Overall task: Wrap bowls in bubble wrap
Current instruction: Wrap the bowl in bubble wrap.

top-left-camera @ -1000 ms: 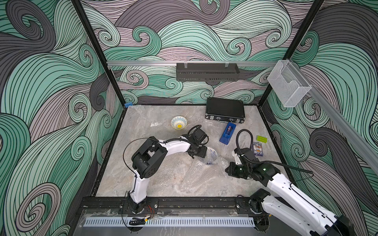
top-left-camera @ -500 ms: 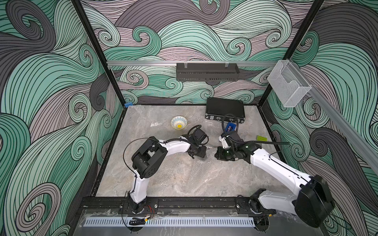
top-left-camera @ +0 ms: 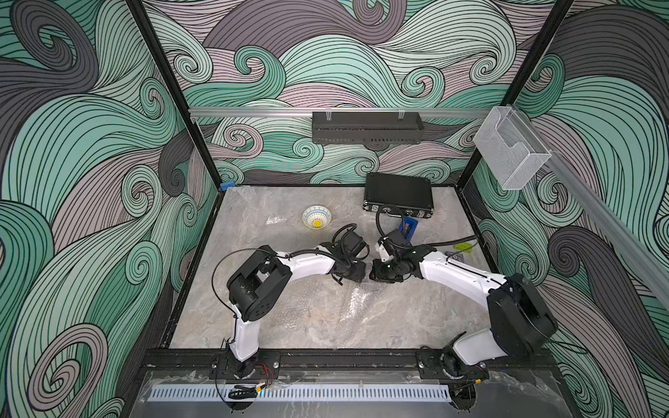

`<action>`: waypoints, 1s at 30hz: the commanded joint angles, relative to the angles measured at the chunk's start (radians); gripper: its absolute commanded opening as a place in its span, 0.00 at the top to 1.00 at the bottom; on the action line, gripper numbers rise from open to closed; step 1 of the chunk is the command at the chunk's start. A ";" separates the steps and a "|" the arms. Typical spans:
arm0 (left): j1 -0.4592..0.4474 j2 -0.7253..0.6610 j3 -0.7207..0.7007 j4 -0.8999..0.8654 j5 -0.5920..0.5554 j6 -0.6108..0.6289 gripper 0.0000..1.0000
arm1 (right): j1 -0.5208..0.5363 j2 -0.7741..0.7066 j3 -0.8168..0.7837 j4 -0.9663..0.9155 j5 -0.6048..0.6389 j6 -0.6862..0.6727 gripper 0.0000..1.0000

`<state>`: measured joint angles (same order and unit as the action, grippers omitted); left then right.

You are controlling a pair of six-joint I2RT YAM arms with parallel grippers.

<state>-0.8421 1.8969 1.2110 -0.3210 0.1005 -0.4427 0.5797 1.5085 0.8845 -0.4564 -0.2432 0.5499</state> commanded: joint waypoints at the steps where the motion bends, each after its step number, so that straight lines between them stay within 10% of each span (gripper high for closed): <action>1: -0.008 -0.065 -0.019 -0.016 -0.008 -0.010 0.46 | 0.004 0.029 -0.014 0.007 0.005 -0.019 0.71; 19: -0.030 -0.217 -0.235 0.180 0.156 0.035 0.18 | -0.007 0.027 0.040 -0.006 -0.066 0.018 0.50; 30: -0.035 -0.135 -0.184 0.157 0.068 0.039 0.32 | -0.027 -0.002 0.056 -0.026 -0.100 0.019 0.48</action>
<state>-0.8722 1.7351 0.9977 -0.1539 0.2119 -0.4076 0.5655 1.5295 0.9176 -0.4541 -0.3290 0.5652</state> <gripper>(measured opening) 0.693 0.517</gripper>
